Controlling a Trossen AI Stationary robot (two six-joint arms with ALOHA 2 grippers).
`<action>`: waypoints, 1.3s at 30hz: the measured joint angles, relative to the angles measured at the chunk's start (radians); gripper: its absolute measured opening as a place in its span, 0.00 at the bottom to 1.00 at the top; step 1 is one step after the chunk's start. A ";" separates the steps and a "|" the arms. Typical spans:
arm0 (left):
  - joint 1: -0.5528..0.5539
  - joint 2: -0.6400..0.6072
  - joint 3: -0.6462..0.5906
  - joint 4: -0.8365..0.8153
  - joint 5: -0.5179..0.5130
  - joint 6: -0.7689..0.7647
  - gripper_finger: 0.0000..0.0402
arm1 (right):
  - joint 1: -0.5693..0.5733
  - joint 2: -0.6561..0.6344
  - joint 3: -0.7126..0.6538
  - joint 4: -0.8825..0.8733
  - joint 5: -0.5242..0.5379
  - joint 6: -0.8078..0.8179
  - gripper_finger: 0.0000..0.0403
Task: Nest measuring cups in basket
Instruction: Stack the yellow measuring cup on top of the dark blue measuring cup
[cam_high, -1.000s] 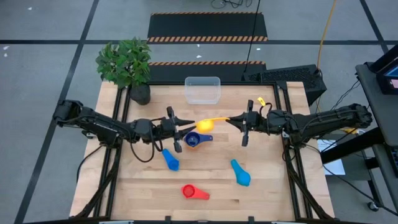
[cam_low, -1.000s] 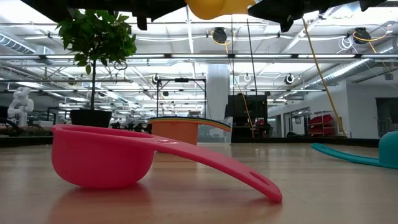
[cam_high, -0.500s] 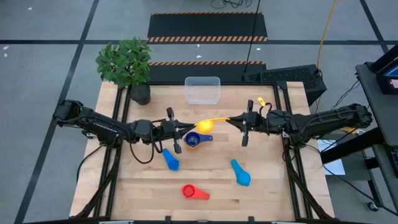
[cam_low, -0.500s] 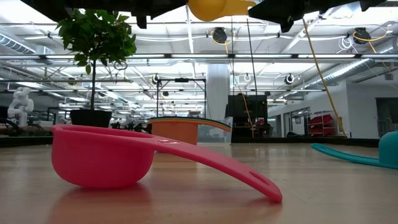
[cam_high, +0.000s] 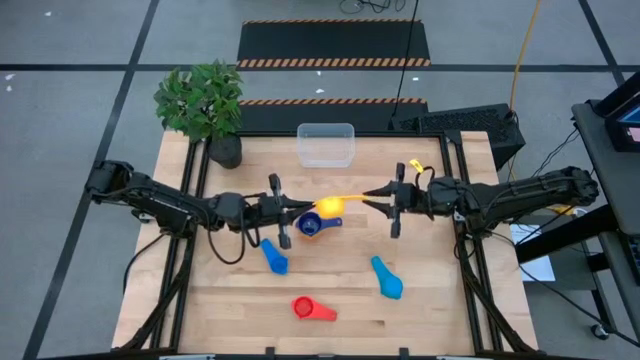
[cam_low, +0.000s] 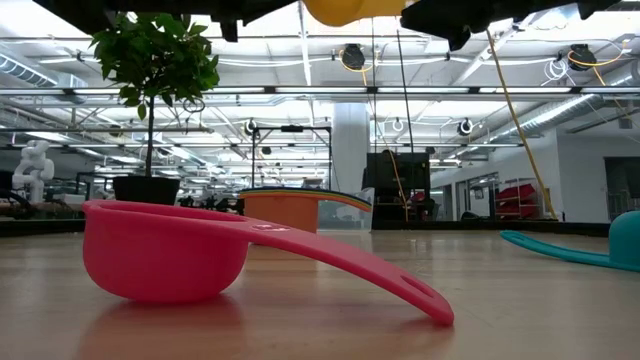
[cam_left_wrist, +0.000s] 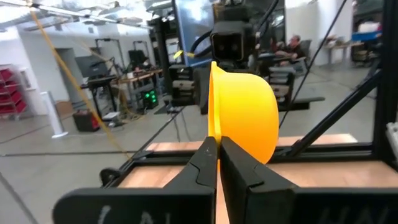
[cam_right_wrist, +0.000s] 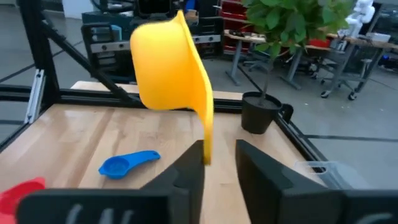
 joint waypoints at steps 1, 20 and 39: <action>-0.001 0.000 0.000 0.010 0.009 0.000 0.02 | 0.000 0.000 0.000 0.001 0.000 -0.010 0.23; -0.001 -0.001 0.000 0.026 0.025 0.009 0.01 | 0.000 -0.002 0.000 0.010 0.001 -0.015 0.36; -0.001 -0.001 0.000 0.024 0.002 0.010 0.01 | 0.041 -0.056 0.000 0.005 0.014 0.018 0.36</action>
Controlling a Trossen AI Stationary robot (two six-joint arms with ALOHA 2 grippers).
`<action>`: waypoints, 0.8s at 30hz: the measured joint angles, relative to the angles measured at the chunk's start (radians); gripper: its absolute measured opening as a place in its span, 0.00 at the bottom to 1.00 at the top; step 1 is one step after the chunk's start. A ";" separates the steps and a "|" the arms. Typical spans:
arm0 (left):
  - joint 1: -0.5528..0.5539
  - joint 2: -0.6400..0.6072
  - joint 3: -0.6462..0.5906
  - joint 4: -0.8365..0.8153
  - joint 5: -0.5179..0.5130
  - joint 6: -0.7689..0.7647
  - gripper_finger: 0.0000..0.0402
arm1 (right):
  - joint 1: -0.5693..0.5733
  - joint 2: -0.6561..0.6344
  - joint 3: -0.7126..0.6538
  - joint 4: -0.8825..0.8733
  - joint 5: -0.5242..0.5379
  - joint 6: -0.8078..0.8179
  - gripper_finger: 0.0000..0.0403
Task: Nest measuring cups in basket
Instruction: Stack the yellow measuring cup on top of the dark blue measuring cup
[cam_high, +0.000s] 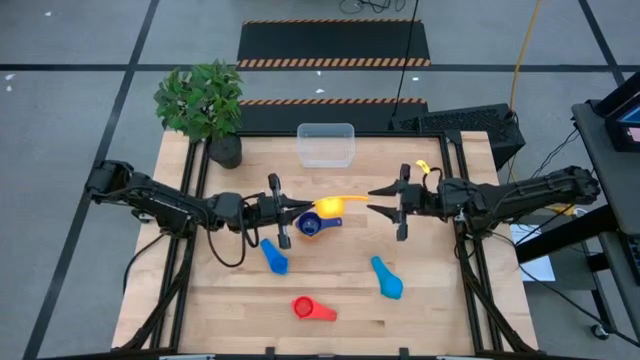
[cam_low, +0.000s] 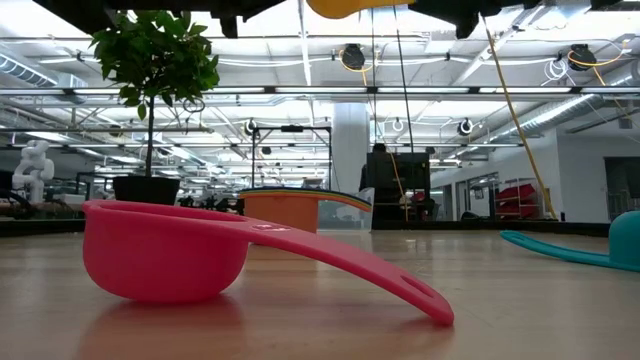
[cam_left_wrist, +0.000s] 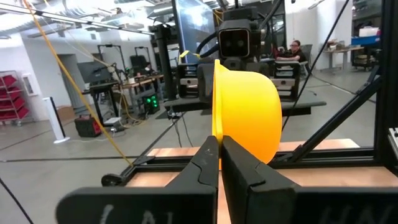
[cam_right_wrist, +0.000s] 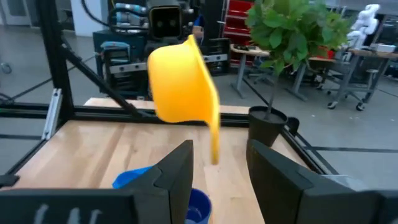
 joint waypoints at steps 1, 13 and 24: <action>0.000 0.000 0.000 0.000 -0.002 0.000 0.01 | 0.000 0.000 0.000 0.005 0.012 0.000 0.36; 0.000 0.000 0.000 -0.013 -0.007 -0.004 0.02 | 0.000 0.000 0.000 0.032 0.018 0.001 0.31; 0.000 0.000 0.000 0.013 -0.007 -0.008 0.02 | 0.000 0.000 0.000 0.024 0.014 -0.002 0.18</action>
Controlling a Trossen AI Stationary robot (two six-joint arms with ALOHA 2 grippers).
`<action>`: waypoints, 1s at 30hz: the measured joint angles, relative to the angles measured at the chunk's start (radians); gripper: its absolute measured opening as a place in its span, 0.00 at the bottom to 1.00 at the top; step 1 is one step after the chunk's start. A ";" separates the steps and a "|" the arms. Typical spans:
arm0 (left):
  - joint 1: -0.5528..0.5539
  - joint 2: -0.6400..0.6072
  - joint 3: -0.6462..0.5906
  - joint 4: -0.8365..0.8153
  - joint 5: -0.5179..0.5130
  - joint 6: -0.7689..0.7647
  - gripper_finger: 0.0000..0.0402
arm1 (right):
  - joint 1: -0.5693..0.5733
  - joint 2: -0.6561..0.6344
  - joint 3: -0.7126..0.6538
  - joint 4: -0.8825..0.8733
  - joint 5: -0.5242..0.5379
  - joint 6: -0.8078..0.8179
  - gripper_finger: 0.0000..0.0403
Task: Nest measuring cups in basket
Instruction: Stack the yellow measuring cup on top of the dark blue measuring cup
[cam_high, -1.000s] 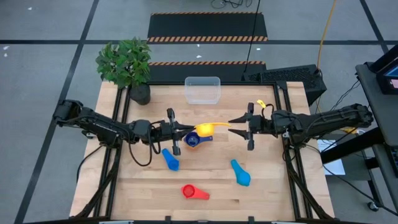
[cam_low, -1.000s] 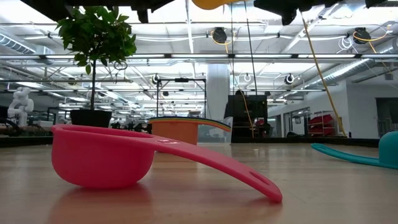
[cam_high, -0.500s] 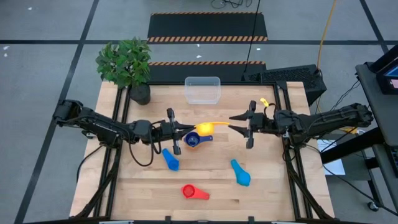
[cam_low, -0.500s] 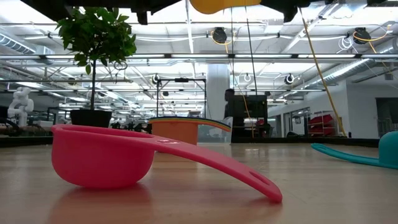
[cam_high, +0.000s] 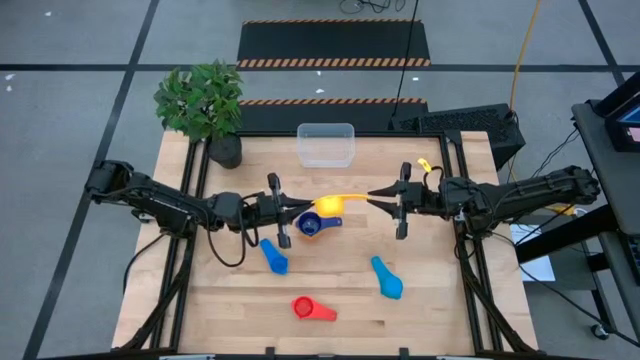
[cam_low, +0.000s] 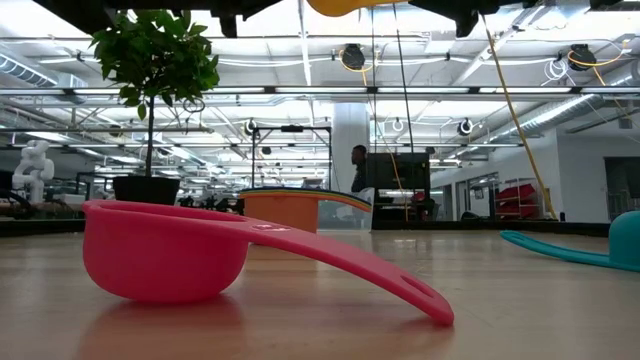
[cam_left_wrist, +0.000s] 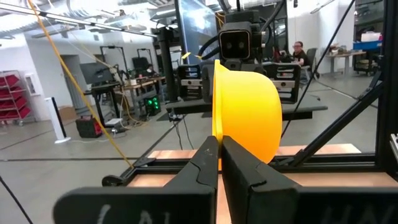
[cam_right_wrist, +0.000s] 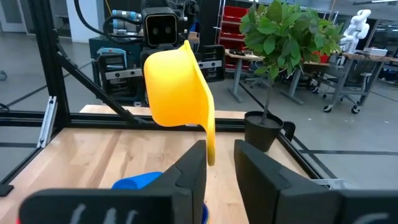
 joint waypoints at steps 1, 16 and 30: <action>0.000 0.000 0.000 0.000 0.000 -0.001 0.03 | 0.000 0.000 0.000 0.001 0.000 0.000 0.19; 0.000 0.000 0.000 -0.001 0.000 -0.008 0.03 | 0.000 0.000 0.000 0.016 0.002 -0.008 0.22; -0.004 0.000 0.000 -0.002 0.005 -0.046 0.08 | -0.001 0.000 0.000 0.015 0.003 -0.029 0.01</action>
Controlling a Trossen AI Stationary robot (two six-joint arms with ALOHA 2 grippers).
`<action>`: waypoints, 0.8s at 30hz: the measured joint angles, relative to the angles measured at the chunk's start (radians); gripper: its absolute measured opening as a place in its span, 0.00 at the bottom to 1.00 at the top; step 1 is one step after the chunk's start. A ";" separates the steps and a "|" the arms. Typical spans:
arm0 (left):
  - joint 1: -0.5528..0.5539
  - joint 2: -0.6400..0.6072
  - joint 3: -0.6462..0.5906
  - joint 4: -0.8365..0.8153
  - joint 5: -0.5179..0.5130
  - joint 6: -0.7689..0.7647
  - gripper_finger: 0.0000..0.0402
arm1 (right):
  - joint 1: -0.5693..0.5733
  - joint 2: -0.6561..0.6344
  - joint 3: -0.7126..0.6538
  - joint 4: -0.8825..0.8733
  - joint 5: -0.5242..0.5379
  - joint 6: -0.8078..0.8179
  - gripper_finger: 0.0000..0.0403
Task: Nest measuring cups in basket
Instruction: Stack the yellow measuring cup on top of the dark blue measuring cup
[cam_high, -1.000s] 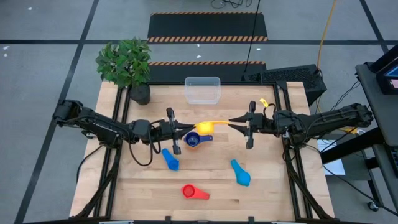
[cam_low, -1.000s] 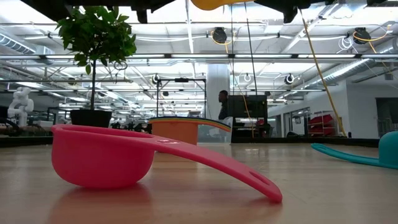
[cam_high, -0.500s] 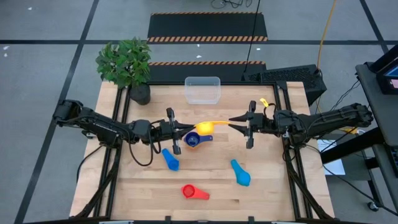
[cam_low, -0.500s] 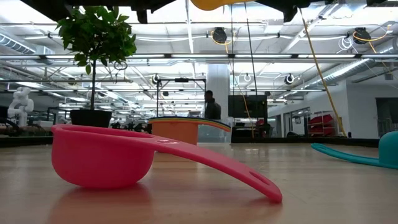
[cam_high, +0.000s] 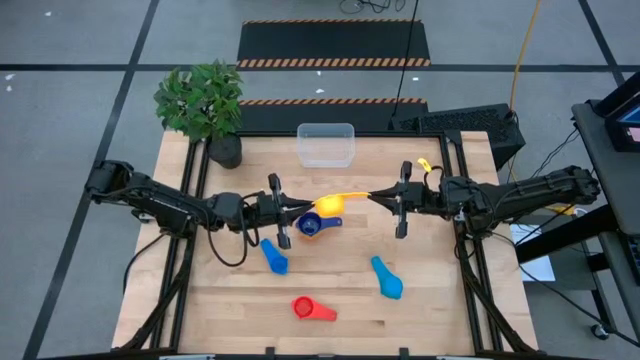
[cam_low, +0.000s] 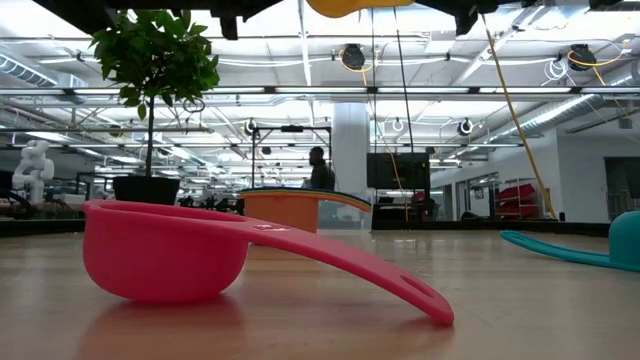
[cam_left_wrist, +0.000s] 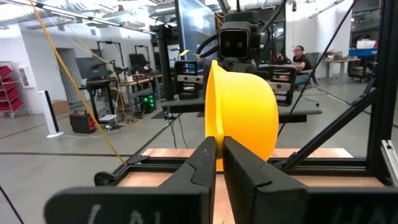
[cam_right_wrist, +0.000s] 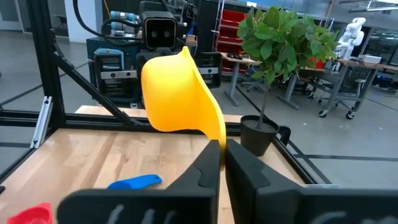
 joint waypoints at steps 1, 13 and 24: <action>-0.004 0.000 0.000 0.000 -0.001 0.001 0.09 | 0.000 0.000 0.000 -0.001 0.000 0.000 0.01; -0.057 -0.060 0.001 -0.087 -0.111 0.009 0.47 | 0.000 0.000 0.000 -0.010 -0.001 -0.022 0.00; -0.090 -0.219 0.001 -0.338 -0.170 -0.068 0.54 | 0.001 0.000 0.000 -0.050 0.053 -0.108 0.00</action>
